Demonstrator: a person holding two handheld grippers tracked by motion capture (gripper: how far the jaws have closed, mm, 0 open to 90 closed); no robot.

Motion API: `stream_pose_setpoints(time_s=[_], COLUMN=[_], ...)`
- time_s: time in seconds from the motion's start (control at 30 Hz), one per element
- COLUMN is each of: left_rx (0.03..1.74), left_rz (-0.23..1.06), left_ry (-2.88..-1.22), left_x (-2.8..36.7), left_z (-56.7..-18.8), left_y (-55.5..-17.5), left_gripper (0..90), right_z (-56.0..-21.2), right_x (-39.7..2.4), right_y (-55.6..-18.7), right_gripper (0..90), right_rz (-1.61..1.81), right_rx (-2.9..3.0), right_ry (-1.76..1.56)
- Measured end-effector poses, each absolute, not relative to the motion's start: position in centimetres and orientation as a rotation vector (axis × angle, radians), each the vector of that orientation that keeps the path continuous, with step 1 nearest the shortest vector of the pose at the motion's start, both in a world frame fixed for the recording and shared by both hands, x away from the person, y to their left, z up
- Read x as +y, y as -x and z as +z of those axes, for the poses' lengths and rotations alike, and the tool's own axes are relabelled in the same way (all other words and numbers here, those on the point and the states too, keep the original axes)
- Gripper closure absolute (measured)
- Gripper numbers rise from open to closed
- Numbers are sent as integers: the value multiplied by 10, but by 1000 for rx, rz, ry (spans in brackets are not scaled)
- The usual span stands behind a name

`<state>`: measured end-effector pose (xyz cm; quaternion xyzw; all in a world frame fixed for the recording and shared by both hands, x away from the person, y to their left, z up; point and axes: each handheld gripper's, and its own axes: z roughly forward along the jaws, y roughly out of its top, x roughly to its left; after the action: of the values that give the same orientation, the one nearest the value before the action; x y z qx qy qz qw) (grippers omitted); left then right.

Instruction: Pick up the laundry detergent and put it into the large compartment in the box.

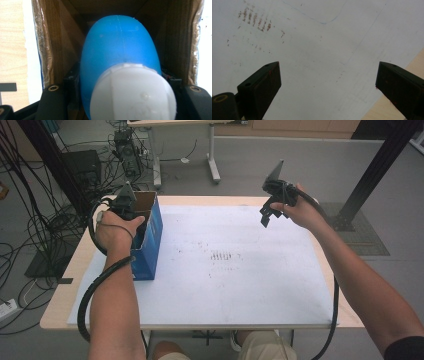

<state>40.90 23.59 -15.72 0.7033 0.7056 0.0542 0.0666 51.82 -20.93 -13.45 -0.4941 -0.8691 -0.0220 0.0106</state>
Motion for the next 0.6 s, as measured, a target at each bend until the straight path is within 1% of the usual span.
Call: stream_pose_setpoints(time_s=[0.6], left_rx=[2128], left_rz=[158], left_ry=[-2123], left_x=[236], left_z=[-157], left_y=[-410], left_gripper=[370], right_z=[-135], right_x=[-208], right_y=[-518], right_gripper=[62], right_rz=[-65], right_rx=[-2714], right_ry=[1537])
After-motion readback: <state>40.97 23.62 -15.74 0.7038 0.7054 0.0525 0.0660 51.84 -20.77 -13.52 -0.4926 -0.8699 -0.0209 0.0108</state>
